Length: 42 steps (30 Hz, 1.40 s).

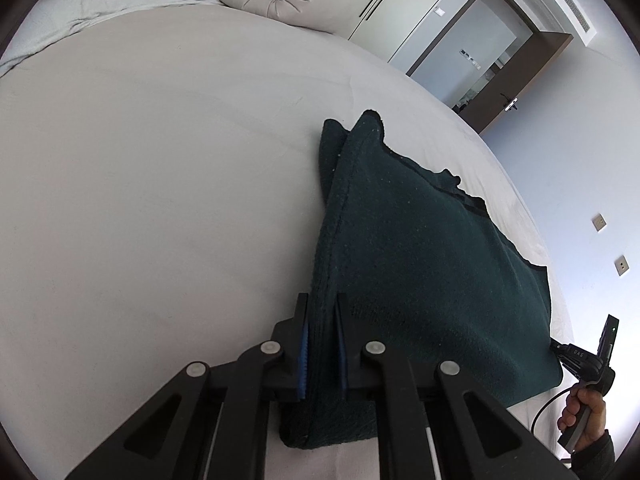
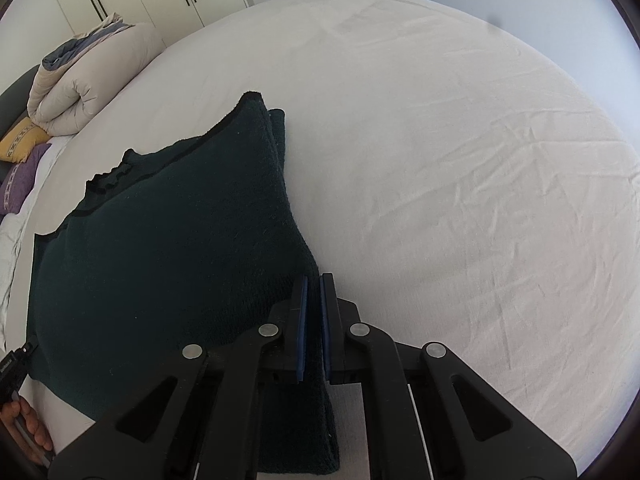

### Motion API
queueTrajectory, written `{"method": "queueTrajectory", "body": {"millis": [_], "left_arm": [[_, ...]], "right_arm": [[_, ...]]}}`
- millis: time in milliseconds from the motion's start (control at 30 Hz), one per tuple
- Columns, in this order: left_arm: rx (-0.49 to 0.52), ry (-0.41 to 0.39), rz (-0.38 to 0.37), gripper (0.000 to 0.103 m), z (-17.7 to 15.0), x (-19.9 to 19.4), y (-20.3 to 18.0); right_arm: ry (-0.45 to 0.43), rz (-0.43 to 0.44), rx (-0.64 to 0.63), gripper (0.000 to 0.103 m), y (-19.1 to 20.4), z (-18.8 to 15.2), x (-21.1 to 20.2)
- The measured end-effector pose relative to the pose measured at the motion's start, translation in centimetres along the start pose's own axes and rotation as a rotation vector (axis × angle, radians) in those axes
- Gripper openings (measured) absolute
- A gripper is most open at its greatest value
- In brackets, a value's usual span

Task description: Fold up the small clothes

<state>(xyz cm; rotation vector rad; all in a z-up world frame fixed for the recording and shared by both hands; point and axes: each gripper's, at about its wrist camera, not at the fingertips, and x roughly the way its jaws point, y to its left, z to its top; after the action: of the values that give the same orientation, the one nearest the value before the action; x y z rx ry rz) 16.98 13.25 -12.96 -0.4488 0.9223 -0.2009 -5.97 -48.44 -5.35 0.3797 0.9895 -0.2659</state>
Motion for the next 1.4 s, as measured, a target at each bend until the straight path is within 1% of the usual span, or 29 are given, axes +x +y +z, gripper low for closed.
{"method": "queueTrajectory", "body": {"millis": [100, 267, 333, 400, 433, 467, 500, 533, 567, 600, 667, 767, 833, 900, 1000, 1067, 1100, 1133, 1167, 1200, 1233, 1267, 1300, 1333, 1367, 1400], "left_arm": [[0.016, -0.014, 0.020, 0.012, -0.3, -0.2, -0.3], [-0.007, -0.025, 0.016, 0.011, -0.7, -0.5, 0.1], [-0.018, -0.025, 0.008, 0.016, -0.7, -0.5, 0.3], [-0.025, -0.033, -0.023, 0.019, -0.8, -0.8, 0.7], [-0.028, -0.038, -0.041, 0.024, -0.8, -1.0, 0.8], [-0.030, -0.044, -0.050, 0.025, -0.9, -1.2, 0.8], [-0.032, -0.057, -0.050, 0.028, -0.9, -1.6, 0.8], [-0.032, -0.076, -0.043, 0.036, -0.8, -2.1, 0.7], [-0.029, -0.098, -0.040, 0.039, -0.8, -2.6, 0.6], [-0.022, -0.125, -0.033, 0.041, -0.7, -3.1, 0.4], [0.012, -0.174, 0.015, 0.041, -0.3, -4.3, -0.1], [0.073, -0.261, 0.079, 0.041, 0.9, -6.2, -1.6], [0.134, -0.277, 0.060, 0.041, 2.3, -6.5, -3.5], [0.217, -0.259, 0.049, 0.041, 4.1, -5.5, -6.1], [0.319, -0.214, 0.057, 0.042, 7.0, -2.2, -10.1], [0.373, -0.189, 0.061, 0.042, 8.6, 0.7, -12.1], [0.404, -0.161, 0.094, 0.042, 9.4, 2.5, -12.9], [0.437, -0.150, 0.125, 0.042, 9.8, 4.0, -13.5], [0.460, -0.150, 0.151, 0.042, 10.1, 5.3, -13.7], [0.468, -0.129, 0.187, 0.042, 10.5, 7.0, -13.6], [0.449, -0.088, 0.209, 0.042, 10.7, 8.6, -12.9], [0.415, -0.049, 0.223, 0.042, 11.0, 10.0, -11.8], [0.388, -0.028, 0.240, 0.042, 11.1, 11.1, -10.4], [0.353, -0.018, 0.224, 0.042, 11.1, 11.7, -9.0], [0.304, -0.028, 0.176, 0.041, 11.2, 11.8, -7.8], [0.266, -0.035, 0.159, 0.034, 11.5, 11.4, -7.1]], "right_arm": [[0.007, 0.020, 0.038, 0.005, -0.8, 0.0, 0.0], [0.011, -0.023, -0.012, 0.005, 0.8, 0.6, 0.1], [0.010, -0.029, -0.009, 0.006, 0.9, 0.8, 0.3], [0.014, -0.030, -0.004, 0.006, 1.0, 0.8, 0.0], [0.014, -0.028, 0.001, 0.006, 1.0, 0.8, -0.4], [0.009, -0.021, 0.008, 0.006, 0.9, 0.7, -0.9], [-0.006, -0.016, 0.014, 0.006, 0.7, 0.7, -1.5], [-0.024, -0.015, 0.020, 0.008, 0.6, 0.6, -2.3], [-0.040, -0.020, 0.025, 0.011, 0.5, 0.6, -3.1], [-0.060, -0.033, 0.029, 0.011, 0.4, 0.6, -3.8], [-0.111, -0.050, 0.033, 0.011, 0.2, 0.8, -5.4], [-0.161, 0.002, 0.051, 0.011, 0.0, 1.8, -7.1], [-0.176, 0.070, 0.055, 0.011, 0.3, 2.7, -7.5], [-0.161, 0.139, 0.049, 0.011, 1.2, 3.8, -6.8], [-0.118, 0.215, 0.021, 0.011, 3.6, 5.4, -4.8], [-0.103, 0.233, -0.011, 0.011, 5.7, 6.4, -3.2], [-0.088, 0.252, -0.030, 0.011, 6.6, 6.9, -2.3], [-0.070, 0.274, -0.044, 0.011, 7.5, 7.3, -1.3], [-0.053, 0.278, -0.051, 0.011, 8.3, 7.8, -0.1], [-0.040, 0.265, -0.052, 0.011, 8.8, 8.3, 1.1], [-0.023, 0.257, -0.039, 0.011, 8.9, 8.7, 2.3], [-0.002, 0.258, -0.012, 0.011, 8.9, 9.2, 3.9], [0.013, 0.238, 0.023, 0.011, 8.4, 9.5, 5.1], [0.013, 0.205, 0.060, 0.011, 7.6, 9.8, 6.1], [0.004, 0.208, 0.101, 0.011, 6.7, 10.0, 7.2], [-0.004, 0.247, 0.151, 0.010, 5.7, 10.1, 7.8]]}}
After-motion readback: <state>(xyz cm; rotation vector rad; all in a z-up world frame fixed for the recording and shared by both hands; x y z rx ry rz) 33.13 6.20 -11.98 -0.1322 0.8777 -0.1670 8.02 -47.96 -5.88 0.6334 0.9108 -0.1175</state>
